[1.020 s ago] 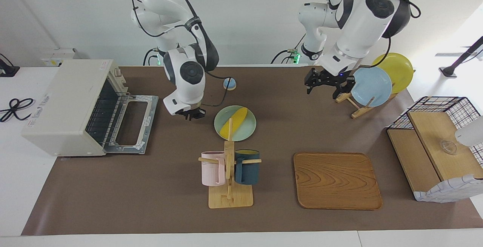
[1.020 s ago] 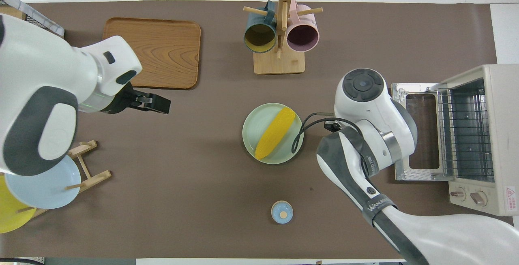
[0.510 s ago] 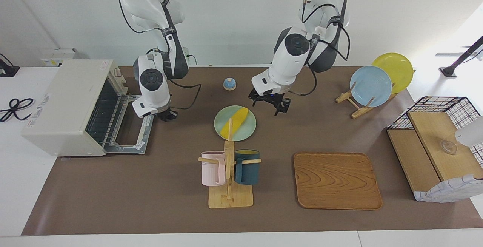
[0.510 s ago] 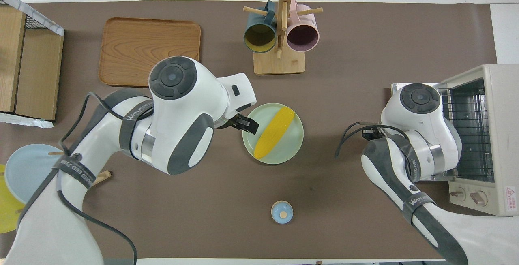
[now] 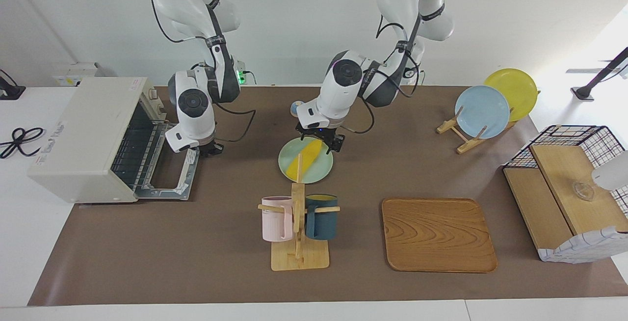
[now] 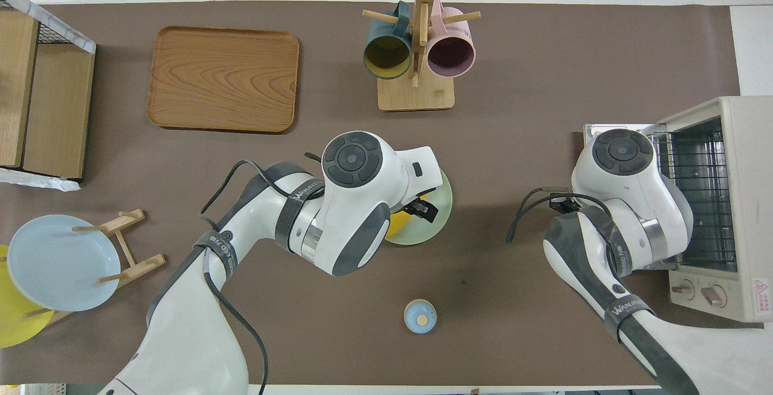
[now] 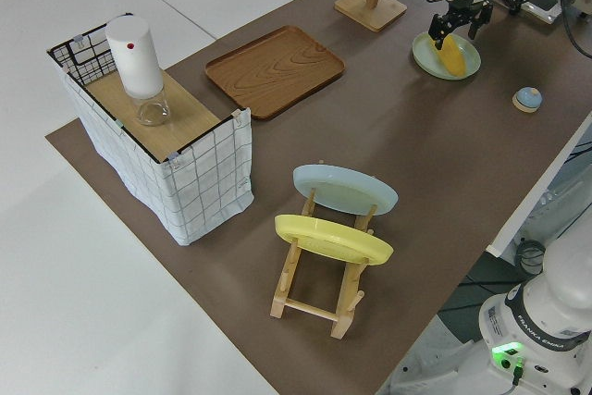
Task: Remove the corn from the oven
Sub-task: 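Grasp the yellow corn with the left gripper while the right gripper withdraws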
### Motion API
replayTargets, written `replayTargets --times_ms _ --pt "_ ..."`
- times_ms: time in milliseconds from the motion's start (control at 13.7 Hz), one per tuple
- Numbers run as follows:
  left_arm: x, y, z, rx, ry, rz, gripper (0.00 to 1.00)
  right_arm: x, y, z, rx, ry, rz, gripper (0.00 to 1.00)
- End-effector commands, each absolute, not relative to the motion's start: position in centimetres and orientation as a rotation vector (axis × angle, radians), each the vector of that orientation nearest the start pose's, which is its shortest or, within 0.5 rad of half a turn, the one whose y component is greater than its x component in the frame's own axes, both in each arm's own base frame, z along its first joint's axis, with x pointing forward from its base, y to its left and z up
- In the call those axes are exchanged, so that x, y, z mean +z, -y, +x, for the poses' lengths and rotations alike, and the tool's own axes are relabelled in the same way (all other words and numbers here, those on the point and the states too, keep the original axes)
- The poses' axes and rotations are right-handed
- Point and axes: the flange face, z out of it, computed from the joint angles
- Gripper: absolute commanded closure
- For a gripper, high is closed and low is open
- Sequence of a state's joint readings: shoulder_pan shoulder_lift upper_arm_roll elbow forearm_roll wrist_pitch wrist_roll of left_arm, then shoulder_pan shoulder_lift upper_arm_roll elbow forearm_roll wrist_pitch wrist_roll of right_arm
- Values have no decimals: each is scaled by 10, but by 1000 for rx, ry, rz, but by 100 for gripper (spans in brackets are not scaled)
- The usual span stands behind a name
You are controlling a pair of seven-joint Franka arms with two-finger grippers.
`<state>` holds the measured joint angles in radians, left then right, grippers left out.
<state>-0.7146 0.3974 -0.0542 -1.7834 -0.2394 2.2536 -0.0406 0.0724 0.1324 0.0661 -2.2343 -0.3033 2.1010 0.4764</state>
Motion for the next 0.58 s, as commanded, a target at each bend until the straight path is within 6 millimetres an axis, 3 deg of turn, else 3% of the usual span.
replayTargets --times_ms 0,364,510 --pt "331 470 474 -30 -956 -3242 0 355 -16 512 345 -145 -3503 85" --pt "313 475 466 -24 -962 -3226 0 439 48 506 408 65 -3484 83" --pt "309 474 464 -22 -936 -3232 0 456 64 500 383 95 -3476 80"
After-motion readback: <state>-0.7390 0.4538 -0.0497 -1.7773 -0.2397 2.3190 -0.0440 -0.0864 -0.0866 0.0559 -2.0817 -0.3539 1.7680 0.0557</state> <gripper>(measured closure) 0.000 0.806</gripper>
